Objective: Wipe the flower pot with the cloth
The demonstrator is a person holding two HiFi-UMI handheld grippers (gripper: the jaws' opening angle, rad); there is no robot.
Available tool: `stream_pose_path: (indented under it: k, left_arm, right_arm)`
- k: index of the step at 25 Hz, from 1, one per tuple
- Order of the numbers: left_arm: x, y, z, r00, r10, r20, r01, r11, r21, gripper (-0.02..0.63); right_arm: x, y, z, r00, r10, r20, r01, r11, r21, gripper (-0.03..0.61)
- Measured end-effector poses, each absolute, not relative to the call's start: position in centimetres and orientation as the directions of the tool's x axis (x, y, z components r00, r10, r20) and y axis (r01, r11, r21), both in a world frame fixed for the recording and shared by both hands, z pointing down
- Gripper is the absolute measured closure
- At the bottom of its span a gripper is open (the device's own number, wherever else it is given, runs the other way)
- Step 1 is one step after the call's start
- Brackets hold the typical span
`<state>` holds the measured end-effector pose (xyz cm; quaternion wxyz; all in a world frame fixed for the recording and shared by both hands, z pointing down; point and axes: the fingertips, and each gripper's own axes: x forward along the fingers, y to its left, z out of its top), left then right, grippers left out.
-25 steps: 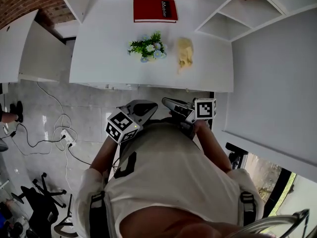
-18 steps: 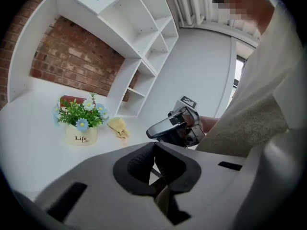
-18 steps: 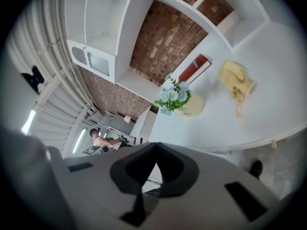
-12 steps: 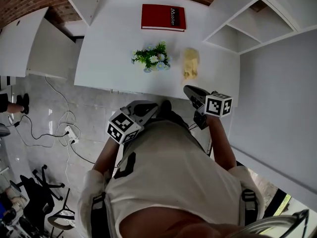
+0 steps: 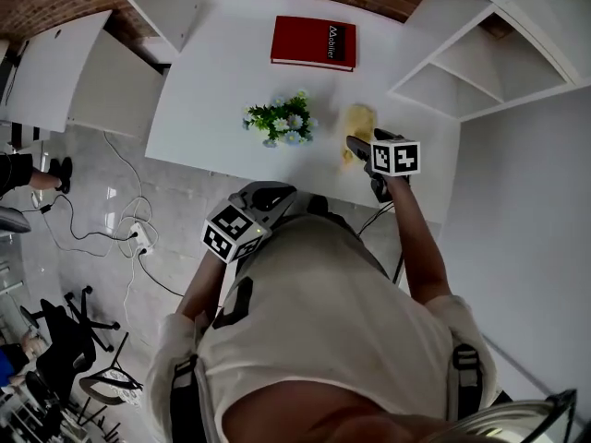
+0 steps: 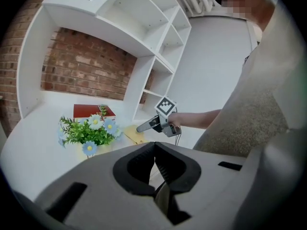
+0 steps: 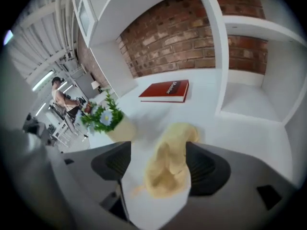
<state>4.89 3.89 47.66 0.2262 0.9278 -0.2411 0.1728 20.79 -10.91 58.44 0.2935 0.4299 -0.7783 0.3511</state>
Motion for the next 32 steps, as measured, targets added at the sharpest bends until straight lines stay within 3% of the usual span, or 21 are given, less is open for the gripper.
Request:
stream_pose_path:
  k: [3,4,6,10,15,21,25,29,32]
  left_arm:
    - [5.1,3.4,47.7,0.806,-0.396,0.441,-0.559,-0.755,0.344,0.594]
    - [5.0,3.3,47.8,0.799,-0.402,0.448,-0.569,-0.745,0.348,0.594]
    - [4.9,3.2,48.1,0.786,-0.417,0.456,-0.591,-0.725,0.353,0.594]
    - [4.4,2.8,48.3,0.768,-0.446,0.460,-0.622,-0.690,0.370,0.594]
    - [4.4,2.0,49.2,0.725,-0.474,0.500,-0.673,-0.640,0.370,0.594]
    - [1.1,-0.5,52.0,0.560,-0.565,0.606,-0.790,-0.583,0.187,0.592]
    - [-2.1,-3.5,54.2,0.499,-0.578,0.645,-0.821,-0.554,0.139,0.588]
    - [-3.2,-5.5,57.0,0.503,-0.487,0.714,-0.763,-0.638,0.102,0.321]
    - [-2.9,-7.4,58.3,0.528,-0.459,0.715,-0.702,-0.709,0.064,0.271]
  right_arm:
    - [20.8,-11.8,62.3,-0.425,-0.418,0.803,-0.877,0.409,-0.251,0.232]
    - [20.8,-11.7,63.6,-0.415,-0.398,0.818,-0.871,0.433,-0.231,0.257]
    - [20.7,-11.3,65.6,-0.396,-0.376,0.838,-0.850,0.495,-0.180,0.395]
    - [20.1,-10.8,66.2,-0.459,-0.382,0.802,-0.838,0.486,-0.248,0.482]
    - [20.3,-10.8,66.2,-0.521,-0.360,0.774,-0.818,0.471,-0.331,0.495]
    - [20.3,-10.4,65.9,-0.626,-0.340,0.701,-0.776,0.359,-0.519,0.497]
    - [18.0,-9.7,62.8,-0.744,-0.354,0.567,-0.665,0.307,-0.681,0.499]
    - [14.9,-10.6,58.1,-0.806,-0.399,0.437,-0.569,0.322,-0.757,0.497]
    - [12.8,-11.4,55.4,-0.816,-0.438,0.379,-0.541,0.344,-0.768,0.495]
